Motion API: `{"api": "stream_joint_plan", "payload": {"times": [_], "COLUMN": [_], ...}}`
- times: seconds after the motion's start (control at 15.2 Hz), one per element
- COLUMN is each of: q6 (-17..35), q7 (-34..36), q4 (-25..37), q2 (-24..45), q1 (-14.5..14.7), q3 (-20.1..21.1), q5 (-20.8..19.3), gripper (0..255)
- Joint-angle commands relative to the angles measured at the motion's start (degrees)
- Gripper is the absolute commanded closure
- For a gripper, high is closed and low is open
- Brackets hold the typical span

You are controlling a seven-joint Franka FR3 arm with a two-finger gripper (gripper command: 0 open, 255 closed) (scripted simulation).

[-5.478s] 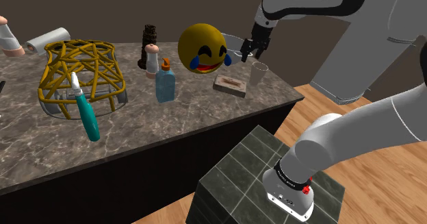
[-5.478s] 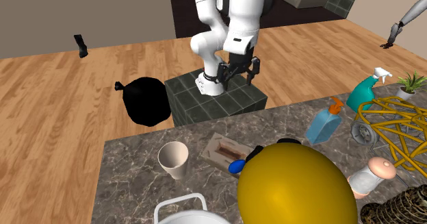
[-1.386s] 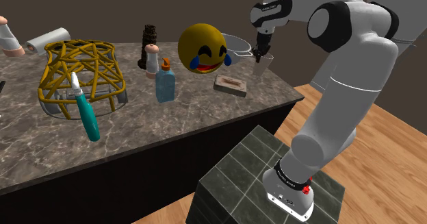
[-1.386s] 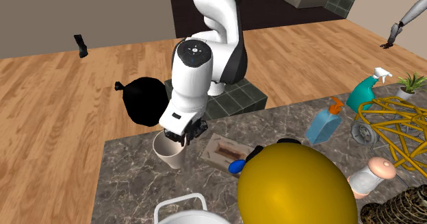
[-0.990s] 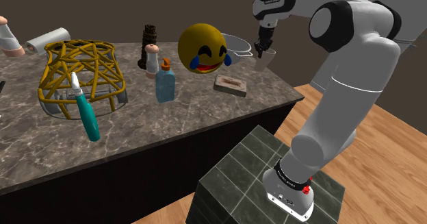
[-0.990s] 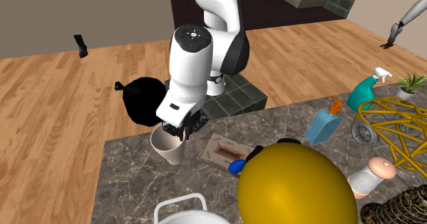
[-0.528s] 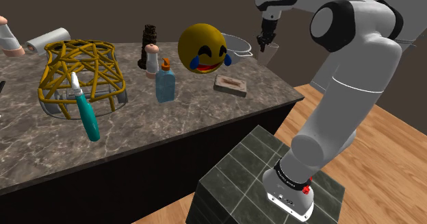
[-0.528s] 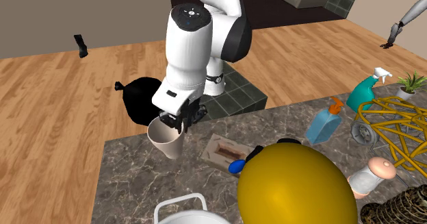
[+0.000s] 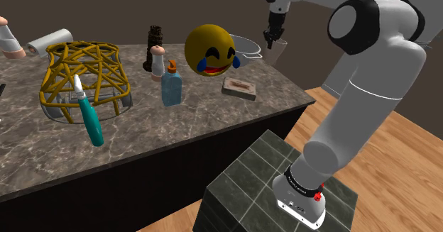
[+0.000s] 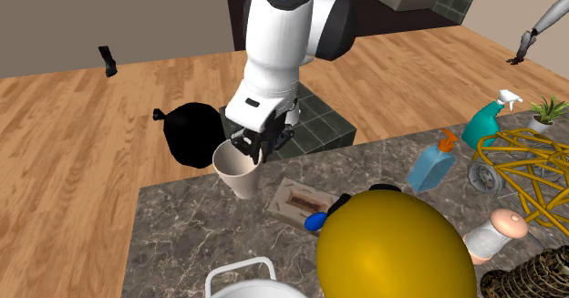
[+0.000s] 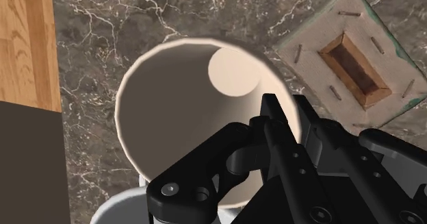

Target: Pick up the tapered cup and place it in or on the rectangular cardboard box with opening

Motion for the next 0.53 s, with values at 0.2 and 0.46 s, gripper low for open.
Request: {"api": "stream_joint_plan", "payload": {"times": [0.2,0.46], "q6": [-1.75,-3.69], "q7": [6.68,12.03], "q4": [-3.16,-4.25], "q2": [-4.19,-6.51], "q1": [3.98,6.93], "q3": [2.74,5.32], "q5": [-1.43,-1.89], "gripper": [255,255]}}
